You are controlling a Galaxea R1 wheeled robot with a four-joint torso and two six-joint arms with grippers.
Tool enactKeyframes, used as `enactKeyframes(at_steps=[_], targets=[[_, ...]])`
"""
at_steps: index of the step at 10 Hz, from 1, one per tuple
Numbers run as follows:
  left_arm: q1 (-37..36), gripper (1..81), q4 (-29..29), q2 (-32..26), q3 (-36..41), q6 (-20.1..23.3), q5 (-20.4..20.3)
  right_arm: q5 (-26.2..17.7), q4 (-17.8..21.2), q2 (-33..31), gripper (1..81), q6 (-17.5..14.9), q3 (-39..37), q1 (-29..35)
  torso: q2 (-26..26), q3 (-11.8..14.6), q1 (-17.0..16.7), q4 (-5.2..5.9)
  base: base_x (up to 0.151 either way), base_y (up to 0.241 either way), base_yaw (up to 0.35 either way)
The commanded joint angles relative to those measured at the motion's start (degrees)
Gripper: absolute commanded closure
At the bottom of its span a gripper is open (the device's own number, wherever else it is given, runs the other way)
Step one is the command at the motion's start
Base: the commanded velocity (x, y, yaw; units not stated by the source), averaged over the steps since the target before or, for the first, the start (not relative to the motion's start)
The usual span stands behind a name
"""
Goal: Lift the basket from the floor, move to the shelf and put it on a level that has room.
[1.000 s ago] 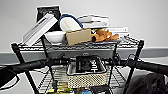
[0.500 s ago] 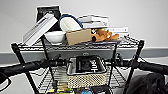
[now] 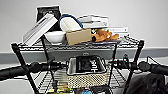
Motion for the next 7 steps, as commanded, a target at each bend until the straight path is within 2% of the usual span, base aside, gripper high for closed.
enactKeyframes(at_steps=[1, 3, 7], targets=[[-6.97, 1.0, 0.59, -8.88, 9.67, 0.04, -3.25, 2.64, 0.42, -10.12, 1.0, -0.35, 11.33, 5.41, 0.0, 0.0, 0.0, 0.0, 0.0, 0.0, 0.0], [-4.16, 1.0, 0.68, -13.98, 14.94, 0.48, -5.1, 4.84, 0.34, -15.04, 1.0, -0.53, 17.49, 1.55, 0.0, 0.0, -0.02, 0.0, 0.0, 0.0, 0.0], [6.82, 1.0, 6.56, -21.28, 23.03, 0.66, -7.64, 6.69, -1.6, -21.99, 1.0, -0.62, 25.92, -6.72, -0.02, 0.02, -0.05, 0.0, 0.0, 0.0, 0.0]])
